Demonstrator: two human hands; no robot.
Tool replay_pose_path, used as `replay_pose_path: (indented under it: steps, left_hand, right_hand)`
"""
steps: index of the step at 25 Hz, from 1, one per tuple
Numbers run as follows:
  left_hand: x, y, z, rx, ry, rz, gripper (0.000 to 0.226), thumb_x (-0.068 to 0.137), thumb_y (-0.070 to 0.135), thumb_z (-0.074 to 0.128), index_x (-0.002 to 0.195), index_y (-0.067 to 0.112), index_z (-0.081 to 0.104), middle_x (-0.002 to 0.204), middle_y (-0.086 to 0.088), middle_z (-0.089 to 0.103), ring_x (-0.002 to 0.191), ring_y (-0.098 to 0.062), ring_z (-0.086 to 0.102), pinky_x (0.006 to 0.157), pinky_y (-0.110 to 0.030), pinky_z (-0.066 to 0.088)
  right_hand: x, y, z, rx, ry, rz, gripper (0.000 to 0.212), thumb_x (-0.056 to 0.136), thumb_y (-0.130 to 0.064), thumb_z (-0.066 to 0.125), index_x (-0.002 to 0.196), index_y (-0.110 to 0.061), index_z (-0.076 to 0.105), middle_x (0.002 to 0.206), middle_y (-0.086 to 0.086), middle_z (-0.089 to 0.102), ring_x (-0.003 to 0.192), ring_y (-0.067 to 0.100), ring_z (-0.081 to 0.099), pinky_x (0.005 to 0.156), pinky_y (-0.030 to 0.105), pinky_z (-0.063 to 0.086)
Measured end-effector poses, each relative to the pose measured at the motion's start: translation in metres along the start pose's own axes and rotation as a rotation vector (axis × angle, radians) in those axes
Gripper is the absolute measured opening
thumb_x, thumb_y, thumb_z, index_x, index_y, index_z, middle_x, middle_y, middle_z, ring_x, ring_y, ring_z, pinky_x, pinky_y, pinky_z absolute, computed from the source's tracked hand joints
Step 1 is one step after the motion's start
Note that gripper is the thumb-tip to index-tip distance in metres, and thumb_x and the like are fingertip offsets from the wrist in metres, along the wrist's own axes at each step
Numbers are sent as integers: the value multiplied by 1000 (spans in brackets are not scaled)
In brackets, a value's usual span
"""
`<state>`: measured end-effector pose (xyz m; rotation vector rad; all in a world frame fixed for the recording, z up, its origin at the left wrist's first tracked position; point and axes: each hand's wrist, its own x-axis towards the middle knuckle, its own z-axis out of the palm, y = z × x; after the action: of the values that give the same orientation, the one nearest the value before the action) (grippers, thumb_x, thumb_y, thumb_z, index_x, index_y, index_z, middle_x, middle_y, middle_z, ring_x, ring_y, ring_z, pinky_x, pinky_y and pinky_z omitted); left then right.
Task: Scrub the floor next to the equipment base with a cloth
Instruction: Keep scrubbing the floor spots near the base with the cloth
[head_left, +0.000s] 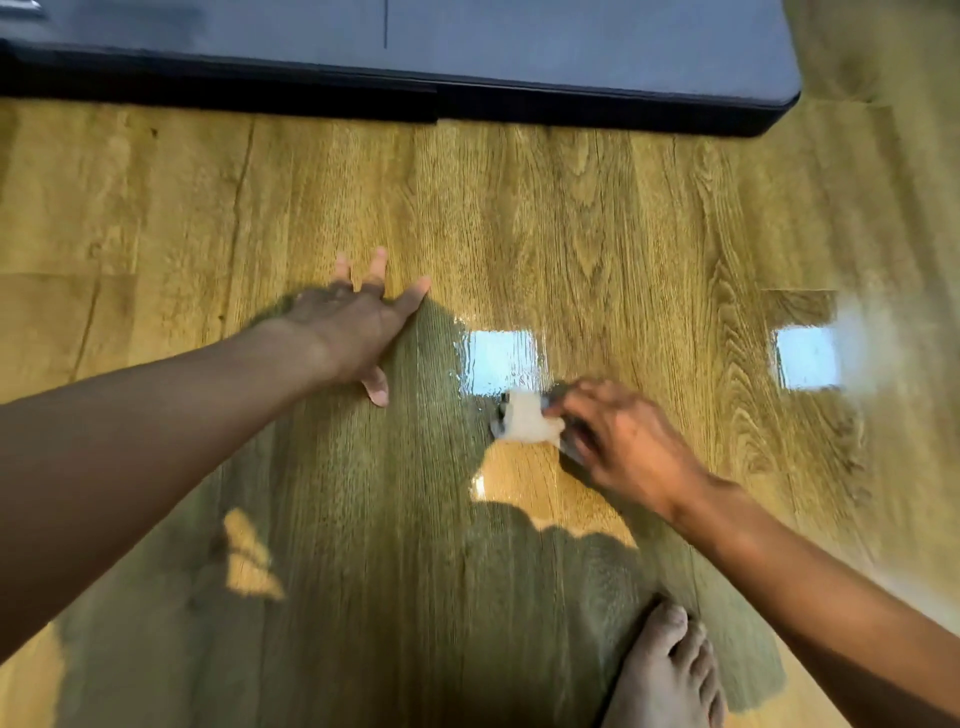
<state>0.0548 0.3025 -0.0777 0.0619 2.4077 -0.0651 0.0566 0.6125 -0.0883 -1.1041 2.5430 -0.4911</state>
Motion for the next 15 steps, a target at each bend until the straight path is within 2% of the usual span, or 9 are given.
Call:
replay_pose_path:
  steps: [2, 4, 6, 8, 10, 12, 15]
  left_hand:
    - [7, 4, -6, 6, -41, 0, 135, 61, 51, 81, 144, 38, -25, 156, -16, -17, 141, -48, 0, 106, -60, 28]
    - [11, 3, -6, 23, -46, 16, 137, 60, 51, 81, 144, 36, -25, 157, -18, -10, 140, -49, 3, 108, -59, 24]
    - [15, 0, -3, -7, -56, 16, 139, 59, 52, 81, 142, 39, -29, 156, -17, -17, 140, -50, -4, 111, -61, 17]
    - [16, -2, -2, -42, -68, 0, 141, 57, 51, 82, 136, 43, -35, 151, -15, -30, 138, -49, -13, 111, -64, 16]
    - [16, -3, -1, -79, -76, -12, 144, 56, 47, 84, 130, 47, -40, 146, -11, -38, 137, -48, -20, 108, -68, 16]
    - [17, -2, 2, -135, -87, -9, 145, 56, 42, 86, 122, 50, -43, 137, -8, -44, 134, -46, -26, 104, -70, 15]
    - [21, -3, 7, -168, -89, -10, 145, 58, 35, 86, 120, 50, -44, 130, -10, -48, 124, -44, -33, 102, -72, 16]
  right_hand:
    - [-28, -3, 0, 39, -102, -76, 30, 80, -14, 66, 106, -26, 57, 100, -15, 54, 90, -5, 44, 83, 14, 45]
    - [-12, 13, -10, 33, -116, -121, 26, 82, -14, 62, 107, -23, 60, 103, -7, 60, 91, 1, 53, 83, 23, 53]
    - [39, 31, -28, -2, -35, -73, 24, 84, -14, 54, 107, -14, 62, 105, 2, 61, 88, 14, 61, 75, 32, 57]
    - [92, 47, -43, -73, 75, 29, 24, 88, -11, 51, 110, -11, 59, 109, 5, 58, 84, 19, 62, 70, 32, 57]
    - [112, 54, -43, -100, 142, 100, 24, 88, -8, 56, 112, -11, 58, 110, 6, 58, 88, 21, 61, 74, 33, 57]
    - [89, 47, -31, -91, 140, 56, 24, 86, -13, 61, 110, -14, 58, 108, 4, 59, 94, 19, 58, 79, 32, 53]
    - [57, 45, -18, -64, 71, -108, 24, 86, -18, 61, 110, -17, 58, 105, 1, 63, 93, 15, 59, 82, 25, 47]
